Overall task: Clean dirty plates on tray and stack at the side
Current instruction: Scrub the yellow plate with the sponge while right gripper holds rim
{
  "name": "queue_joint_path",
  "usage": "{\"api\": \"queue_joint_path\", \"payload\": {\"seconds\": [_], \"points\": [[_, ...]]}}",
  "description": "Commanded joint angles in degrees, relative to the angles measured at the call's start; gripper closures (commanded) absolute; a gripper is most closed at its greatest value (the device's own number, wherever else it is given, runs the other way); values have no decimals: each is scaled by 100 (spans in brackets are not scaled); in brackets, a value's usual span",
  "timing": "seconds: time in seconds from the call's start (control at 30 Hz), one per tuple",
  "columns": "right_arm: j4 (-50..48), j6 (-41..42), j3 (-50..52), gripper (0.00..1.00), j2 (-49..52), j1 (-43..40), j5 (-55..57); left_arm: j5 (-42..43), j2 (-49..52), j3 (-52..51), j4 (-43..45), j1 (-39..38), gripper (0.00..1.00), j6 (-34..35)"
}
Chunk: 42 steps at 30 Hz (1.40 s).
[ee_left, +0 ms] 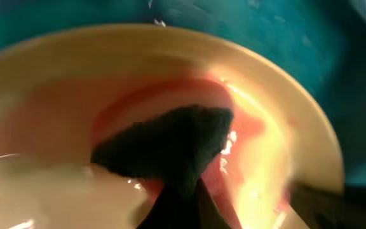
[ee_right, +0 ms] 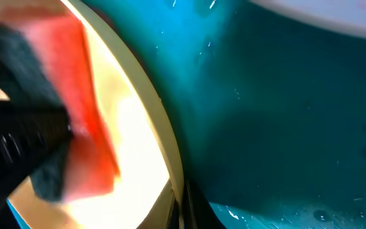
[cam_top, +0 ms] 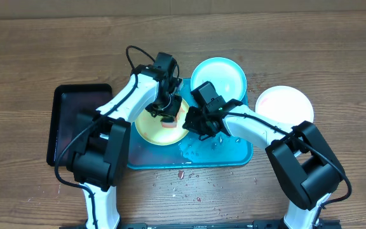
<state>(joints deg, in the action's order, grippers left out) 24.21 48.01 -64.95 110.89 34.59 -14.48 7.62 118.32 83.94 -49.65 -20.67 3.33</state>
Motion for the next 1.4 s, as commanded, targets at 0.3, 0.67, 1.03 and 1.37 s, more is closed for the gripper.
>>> {"api": "queue_joint_path", "payload": {"seconds": [0.3,0.67,1.03,1.37], "points": [[28,-24,-39,96,59,15,24,-3206,83,-26,-927,0,96,2374],[28,-26,-39,96,59,15,22,1335,85,-26,-645,-4,96,-533],[31,-24,-39,96,59,15,22,1283,85,-26,-638,2,96,-1318],[33,-26,-39,96,59,15,22,-3379,85,-26,-420,2,96,2549]]}}
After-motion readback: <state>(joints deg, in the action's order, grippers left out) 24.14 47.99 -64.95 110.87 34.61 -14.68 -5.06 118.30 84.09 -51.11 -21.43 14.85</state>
